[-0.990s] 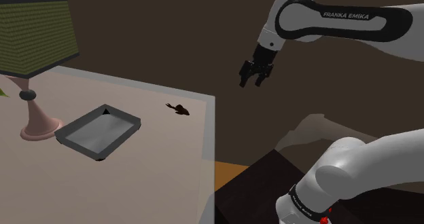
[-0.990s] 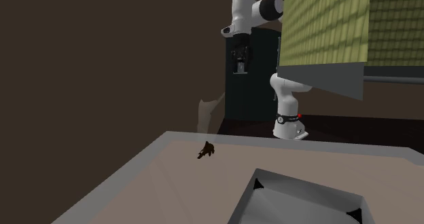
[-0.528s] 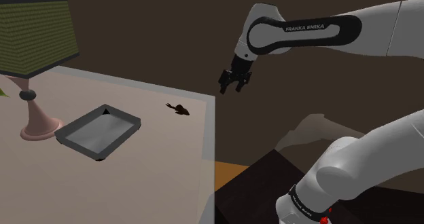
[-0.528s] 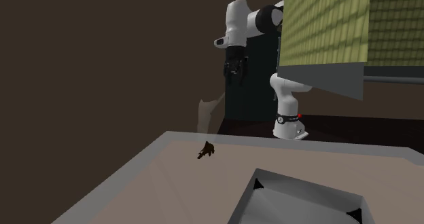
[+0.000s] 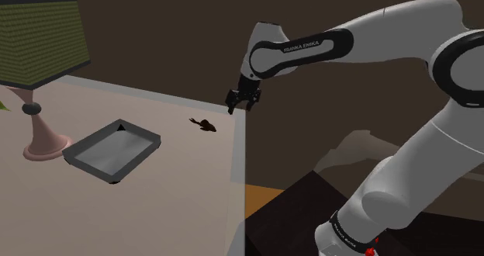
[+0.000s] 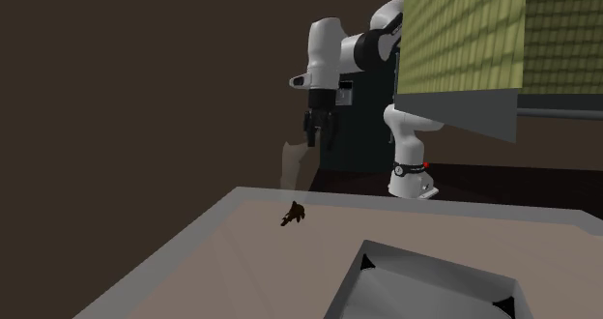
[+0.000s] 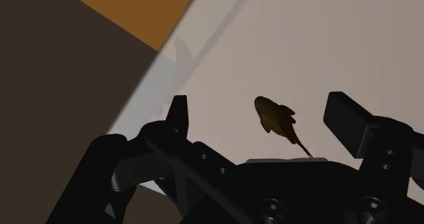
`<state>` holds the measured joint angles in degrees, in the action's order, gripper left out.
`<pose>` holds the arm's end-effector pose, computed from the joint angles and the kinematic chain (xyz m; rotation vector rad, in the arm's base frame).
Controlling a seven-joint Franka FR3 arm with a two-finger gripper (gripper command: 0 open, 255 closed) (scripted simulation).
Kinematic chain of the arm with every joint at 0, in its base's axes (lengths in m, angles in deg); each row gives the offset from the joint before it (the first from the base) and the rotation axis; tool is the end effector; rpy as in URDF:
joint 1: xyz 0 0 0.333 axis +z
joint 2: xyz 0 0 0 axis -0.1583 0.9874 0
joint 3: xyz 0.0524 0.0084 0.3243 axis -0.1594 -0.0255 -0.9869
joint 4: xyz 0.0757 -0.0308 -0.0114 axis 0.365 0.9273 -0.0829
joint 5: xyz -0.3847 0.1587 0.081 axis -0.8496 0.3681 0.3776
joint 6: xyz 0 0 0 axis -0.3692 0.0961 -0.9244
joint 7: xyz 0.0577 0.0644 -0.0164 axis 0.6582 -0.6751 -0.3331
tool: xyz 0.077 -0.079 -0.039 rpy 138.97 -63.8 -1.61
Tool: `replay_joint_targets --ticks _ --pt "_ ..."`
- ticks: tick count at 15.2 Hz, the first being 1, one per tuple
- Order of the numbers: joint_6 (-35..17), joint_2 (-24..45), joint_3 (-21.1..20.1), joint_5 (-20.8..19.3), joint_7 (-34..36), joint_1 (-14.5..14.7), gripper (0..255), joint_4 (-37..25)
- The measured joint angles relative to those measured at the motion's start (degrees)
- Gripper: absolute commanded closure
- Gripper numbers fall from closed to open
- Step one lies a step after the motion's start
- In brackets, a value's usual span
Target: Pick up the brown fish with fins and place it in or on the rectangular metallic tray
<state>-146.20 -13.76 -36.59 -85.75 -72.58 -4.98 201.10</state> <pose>0.5439 0.0964 0.4140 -3.0977 0.0665 -0.1058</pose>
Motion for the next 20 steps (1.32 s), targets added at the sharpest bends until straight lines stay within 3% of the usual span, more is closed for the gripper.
replay_joint_targets --ticks 11,20 --pt "-7.91 22.77 -1.56 -5.54 4.69 3.23 0 -15.55" --pt "-12.32 27.96 -1.18 -6.61 5.37 3.77 0 -16.37"
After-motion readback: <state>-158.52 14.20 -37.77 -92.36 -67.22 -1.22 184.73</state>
